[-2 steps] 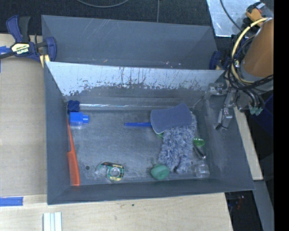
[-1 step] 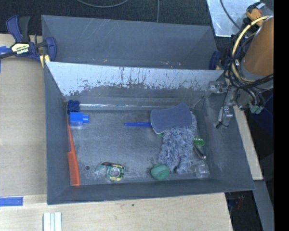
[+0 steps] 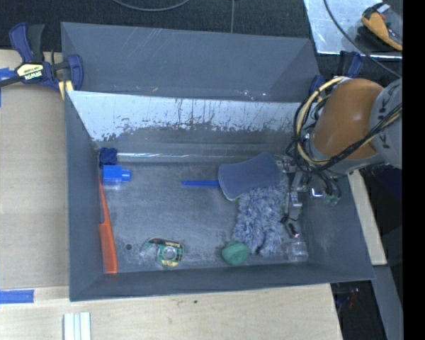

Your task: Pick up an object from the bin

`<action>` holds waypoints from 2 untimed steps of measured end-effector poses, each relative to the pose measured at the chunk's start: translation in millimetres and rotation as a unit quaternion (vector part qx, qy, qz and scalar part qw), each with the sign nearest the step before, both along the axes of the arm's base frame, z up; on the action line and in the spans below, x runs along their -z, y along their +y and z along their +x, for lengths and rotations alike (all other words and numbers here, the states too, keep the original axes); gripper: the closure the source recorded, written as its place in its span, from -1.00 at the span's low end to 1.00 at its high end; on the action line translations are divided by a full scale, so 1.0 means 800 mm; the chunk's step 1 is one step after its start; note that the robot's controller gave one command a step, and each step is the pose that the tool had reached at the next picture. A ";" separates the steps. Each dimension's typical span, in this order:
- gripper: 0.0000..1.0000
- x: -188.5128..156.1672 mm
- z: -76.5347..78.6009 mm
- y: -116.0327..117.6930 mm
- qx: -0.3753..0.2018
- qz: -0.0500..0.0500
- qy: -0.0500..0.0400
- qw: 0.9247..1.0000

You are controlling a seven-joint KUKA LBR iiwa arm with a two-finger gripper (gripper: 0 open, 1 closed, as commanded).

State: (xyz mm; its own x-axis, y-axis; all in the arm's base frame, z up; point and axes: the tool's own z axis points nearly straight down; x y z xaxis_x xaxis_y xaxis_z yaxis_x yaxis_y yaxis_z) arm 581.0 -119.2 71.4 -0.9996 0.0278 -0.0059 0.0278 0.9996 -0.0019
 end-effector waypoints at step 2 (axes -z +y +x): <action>-1.00 -0.038 -0.048 0.060 -0.182 -0.002 -0.001 0.983</action>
Offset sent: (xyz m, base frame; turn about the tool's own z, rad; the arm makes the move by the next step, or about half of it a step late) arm -0.0401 0.0485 0.0286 -0.3686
